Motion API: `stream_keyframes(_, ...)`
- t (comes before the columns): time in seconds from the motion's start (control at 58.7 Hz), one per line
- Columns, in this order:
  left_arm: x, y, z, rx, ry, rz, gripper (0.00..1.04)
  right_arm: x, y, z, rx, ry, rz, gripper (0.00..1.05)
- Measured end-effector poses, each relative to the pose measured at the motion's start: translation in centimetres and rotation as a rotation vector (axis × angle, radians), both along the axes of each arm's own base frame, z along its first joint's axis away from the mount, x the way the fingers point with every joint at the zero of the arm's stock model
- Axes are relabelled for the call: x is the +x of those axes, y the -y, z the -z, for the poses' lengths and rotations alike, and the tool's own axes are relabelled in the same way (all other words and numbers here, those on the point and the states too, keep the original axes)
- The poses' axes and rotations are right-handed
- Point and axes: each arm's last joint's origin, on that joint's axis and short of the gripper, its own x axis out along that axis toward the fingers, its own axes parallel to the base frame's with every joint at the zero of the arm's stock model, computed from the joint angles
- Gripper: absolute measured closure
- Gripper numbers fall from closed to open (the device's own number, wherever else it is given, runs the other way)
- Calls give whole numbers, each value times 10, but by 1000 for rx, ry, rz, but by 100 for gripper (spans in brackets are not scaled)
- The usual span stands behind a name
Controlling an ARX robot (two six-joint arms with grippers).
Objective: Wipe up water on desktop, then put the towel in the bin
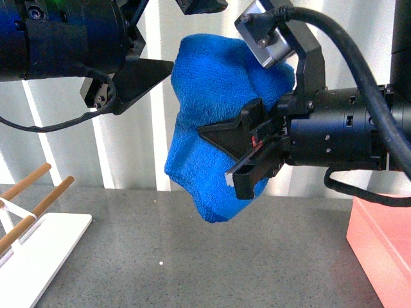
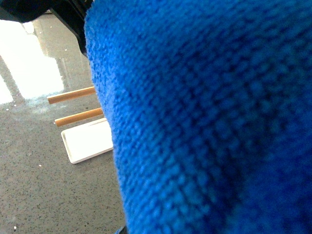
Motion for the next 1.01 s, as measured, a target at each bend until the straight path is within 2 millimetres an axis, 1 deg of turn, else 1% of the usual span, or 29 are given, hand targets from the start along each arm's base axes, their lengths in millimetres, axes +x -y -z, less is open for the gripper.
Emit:
stream_keyframes(0.187, 0, 0, 0, 0, 0, 0, 7, -3, 7, -8, 1, 11, 9, 98)
stream_keyframes(0.46, 0, 0, 0, 0, 0, -2, 7, -3, 18, -5, -9, 3, 32, 98)
stream_keyframes(0.494, -1, 1, 0, 41, 15, -86, 10, -3, 19, -4, -10, 1, 35, 98)
stream_keyframes(0.511, -2, 1, 1, 71, 8, -170, 13, -3, 19, -4, -11, 1, 37, 98)
stream_keyframes(0.528, -4, 0, 1, 95, 14, -194, 15, -3, 20, -4, -11, 0, 37, 98)
stream_keyframes(0.562, -8, -6, 5, 171, 33, -347, 20, -3, 20, -4, -11, 1, 39, 98)
stream_keyframes(0.579, -11, -8, 6, 200, 42, -386, 22, -3, 21, -4, -11, 0, 40, 98)
stream_keyframes(0.596, -15, -13, 9, 272, 61, -458, 26, -3, 21, -4, -11, 0, 40, 98)
stream_keyframes(0.63, -23, -20, 14, 353, 80, -544, 31, -3, 21, -3, -11, -3, 42, 98)
stream_keyframes(0.664, -28, -25, 17, 391, 86, -589, 35, -4, 22, -2, -11, -4, 42, 98)
stream_keyframes(0.681, -33, -31, 19, 436, 98, -621, 38, -4, 22, -2, -11, -4, 42, 98)
stream_keyframes(0.767, -47, -45, 27, 529, 130, -656, 49, -5, 25, -2, -12, -4, 48, 98)
stream_keyframes(0.784, -51, -49, 29, 548, 136, -662, 53, -5, 25, -3, -12, -4, 49, 98)
stream_keyframes(0.886, -70, -65, 43, 606, 145, -671, 69, -5, 26, -2, -13, -8, 50, 98)
stream_keyframes(1.005, -88, -76, 57, 636, 144, -658, 87, -6, 24, -1, -13, -12, 41, 98)
